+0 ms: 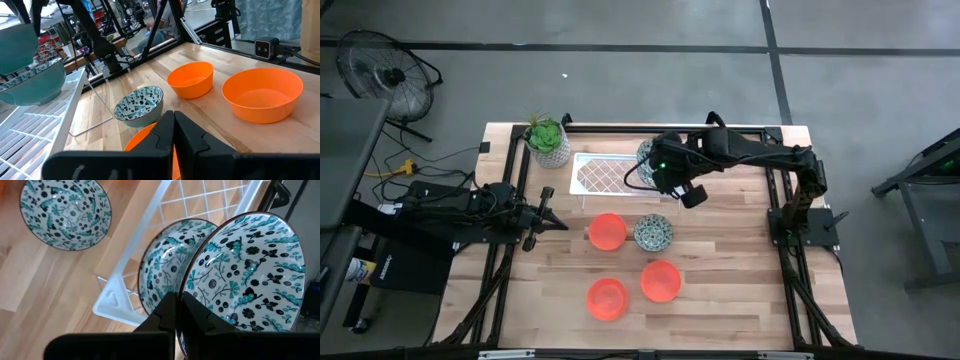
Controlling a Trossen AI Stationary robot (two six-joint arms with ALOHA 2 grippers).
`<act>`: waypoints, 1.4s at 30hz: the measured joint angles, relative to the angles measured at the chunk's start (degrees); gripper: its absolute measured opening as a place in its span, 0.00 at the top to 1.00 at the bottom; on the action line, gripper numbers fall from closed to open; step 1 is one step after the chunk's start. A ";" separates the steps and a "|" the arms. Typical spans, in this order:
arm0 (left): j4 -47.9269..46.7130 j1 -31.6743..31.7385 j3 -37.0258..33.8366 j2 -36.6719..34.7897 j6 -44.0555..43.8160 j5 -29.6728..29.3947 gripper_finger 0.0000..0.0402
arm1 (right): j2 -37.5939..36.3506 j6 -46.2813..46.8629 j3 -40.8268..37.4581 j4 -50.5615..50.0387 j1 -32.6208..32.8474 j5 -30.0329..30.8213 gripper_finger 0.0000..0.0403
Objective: Pick & Place Mini bowls
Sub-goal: Stack the bottom white patterned bowl on the white patterned bowl on the shelf
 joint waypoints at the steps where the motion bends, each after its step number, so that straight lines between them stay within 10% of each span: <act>1: 0.00 0.01 0.01 0.01 0.00 0.00 1.00 | 0.01 -0.13 0.00 -0.01 -0.11 -0.03 1.00; 42: 0.00 0.00 0.00 -0.01 0.00 0.01 1.00 | 5.05 10.47 0.00 1.04 0.23 -2.42 1.00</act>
